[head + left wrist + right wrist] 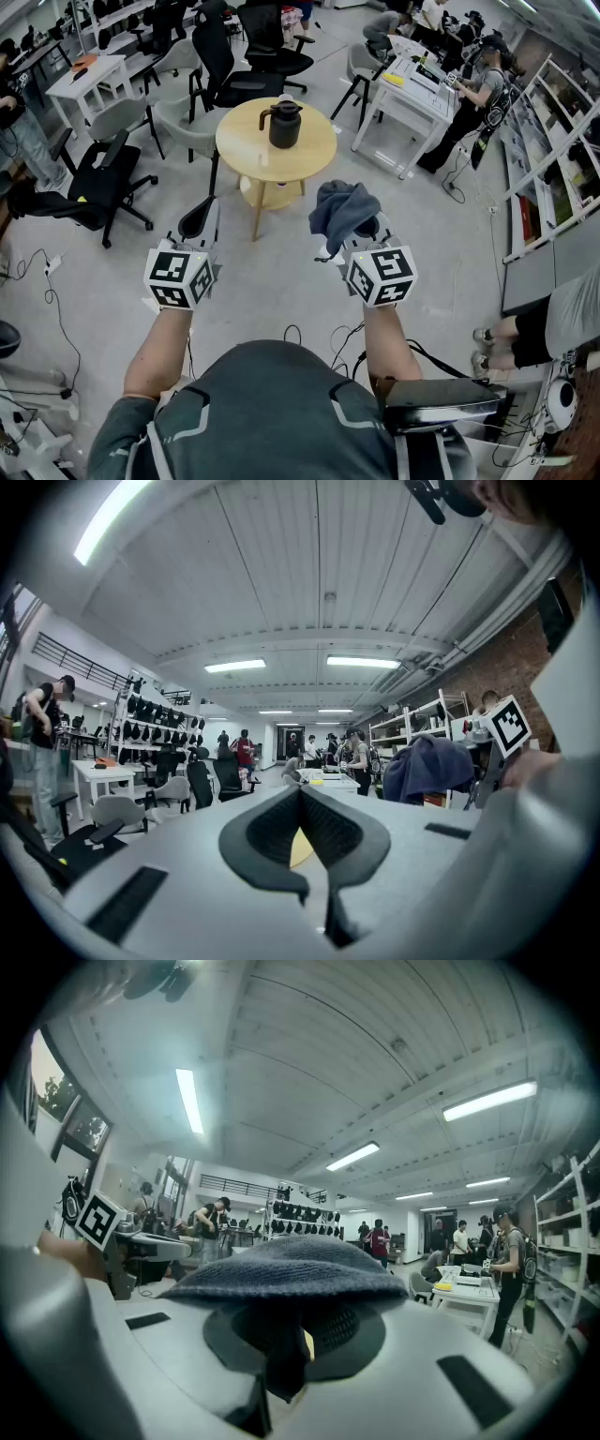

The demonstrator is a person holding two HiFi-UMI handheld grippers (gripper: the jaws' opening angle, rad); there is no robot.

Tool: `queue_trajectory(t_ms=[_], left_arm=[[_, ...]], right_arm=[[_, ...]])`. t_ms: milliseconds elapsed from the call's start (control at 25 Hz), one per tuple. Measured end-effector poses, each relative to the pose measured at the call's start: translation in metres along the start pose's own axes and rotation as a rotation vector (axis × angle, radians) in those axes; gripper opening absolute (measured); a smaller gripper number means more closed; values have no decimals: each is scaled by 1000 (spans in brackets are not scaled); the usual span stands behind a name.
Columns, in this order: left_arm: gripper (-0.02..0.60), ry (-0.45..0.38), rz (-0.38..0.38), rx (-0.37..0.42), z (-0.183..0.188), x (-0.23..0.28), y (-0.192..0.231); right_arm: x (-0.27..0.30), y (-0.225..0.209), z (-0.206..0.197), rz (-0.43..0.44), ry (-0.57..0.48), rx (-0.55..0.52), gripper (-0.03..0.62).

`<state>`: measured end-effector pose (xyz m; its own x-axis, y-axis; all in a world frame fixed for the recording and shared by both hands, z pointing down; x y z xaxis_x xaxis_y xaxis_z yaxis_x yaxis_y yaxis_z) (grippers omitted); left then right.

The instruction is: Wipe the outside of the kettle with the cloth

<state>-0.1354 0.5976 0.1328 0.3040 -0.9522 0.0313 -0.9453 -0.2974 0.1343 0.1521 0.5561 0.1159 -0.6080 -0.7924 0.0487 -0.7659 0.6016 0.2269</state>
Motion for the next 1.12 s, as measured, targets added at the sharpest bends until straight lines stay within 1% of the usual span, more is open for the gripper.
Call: queue_trajectory(t_ms=[360, 600, 920, 1120], left_arm=[[8, -7, -2, -2, 0, -11, 10], [8, -4, -20, -3, 1, -13, 20], [8, -8, -59, 1, 1, -16, 51], [8, -8, -81, -13, -4, -13, 75]], right_arm=[[2, 18, 1, 4, 9, -3, 54], [7, 25, 4, -6, -6, 45, 54], [27, 51, 8, -30, -2, 39, 55], [44, 67, 8, -43, 4, 33, 55]])
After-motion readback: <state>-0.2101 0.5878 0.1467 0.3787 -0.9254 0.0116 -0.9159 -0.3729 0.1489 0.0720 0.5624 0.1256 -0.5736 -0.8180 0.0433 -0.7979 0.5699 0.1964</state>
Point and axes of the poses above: the fingertips, and each gripper's own axes: x forward along the fingers, y to its left, z out of its top, the point moved 7 cm from there along -x, backward along the fingers, and after that the axes turned 8 degrees about -x, right-handed, at the moved point
